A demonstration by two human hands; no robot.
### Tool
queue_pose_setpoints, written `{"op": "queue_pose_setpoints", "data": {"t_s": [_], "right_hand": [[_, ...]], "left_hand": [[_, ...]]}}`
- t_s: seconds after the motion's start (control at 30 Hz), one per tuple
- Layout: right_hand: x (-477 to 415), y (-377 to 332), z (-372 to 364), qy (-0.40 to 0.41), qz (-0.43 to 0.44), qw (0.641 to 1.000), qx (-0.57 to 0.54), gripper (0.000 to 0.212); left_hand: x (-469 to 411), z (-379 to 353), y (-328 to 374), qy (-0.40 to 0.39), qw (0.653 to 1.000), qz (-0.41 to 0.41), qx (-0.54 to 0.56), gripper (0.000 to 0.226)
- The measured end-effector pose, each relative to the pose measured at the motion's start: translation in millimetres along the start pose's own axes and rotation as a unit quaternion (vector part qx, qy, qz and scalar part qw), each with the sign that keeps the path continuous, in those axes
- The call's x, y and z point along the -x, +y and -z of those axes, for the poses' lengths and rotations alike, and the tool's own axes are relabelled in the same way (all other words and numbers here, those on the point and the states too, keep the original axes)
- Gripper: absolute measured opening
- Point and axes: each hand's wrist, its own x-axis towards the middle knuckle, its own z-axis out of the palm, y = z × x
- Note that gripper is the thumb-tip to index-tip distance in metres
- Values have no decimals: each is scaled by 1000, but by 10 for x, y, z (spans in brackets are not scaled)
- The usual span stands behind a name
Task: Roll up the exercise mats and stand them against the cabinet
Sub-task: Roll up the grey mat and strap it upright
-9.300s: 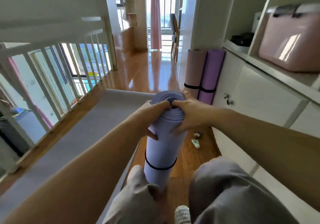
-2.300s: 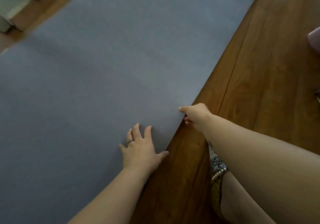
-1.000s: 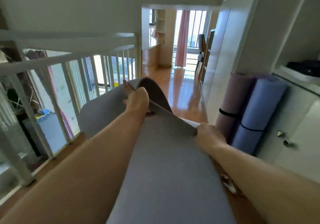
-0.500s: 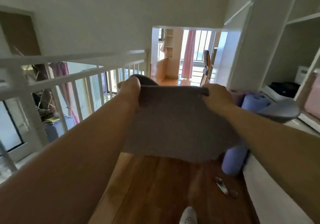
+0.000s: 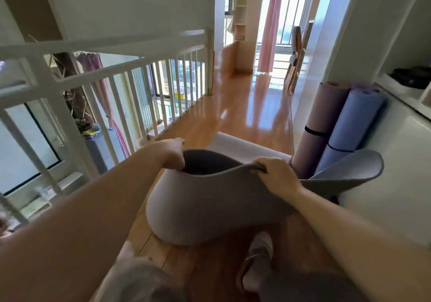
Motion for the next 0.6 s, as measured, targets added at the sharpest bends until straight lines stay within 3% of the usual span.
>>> {"op": "queue_pose_setpoints", "data": {"t_s": [0.13,0.3,0.5,0.6], "right_hand": [[58,93,-127,-8,11,1000,-5,14],[88,171,-62,-32,48,998,-21,14],[112,314,23,-92,87,991,-33,11],[74,434,69,-125,58,990,-14,11]], "left_hand": [[-66,-112,210,-55,990,-43,-120,84],[-360,-299,516,-93,970,-94,-203,70],[-672,-503,688,-31,956,-115,-268,37],[-708,-533,651,71,963,-97,-242,21]]}}
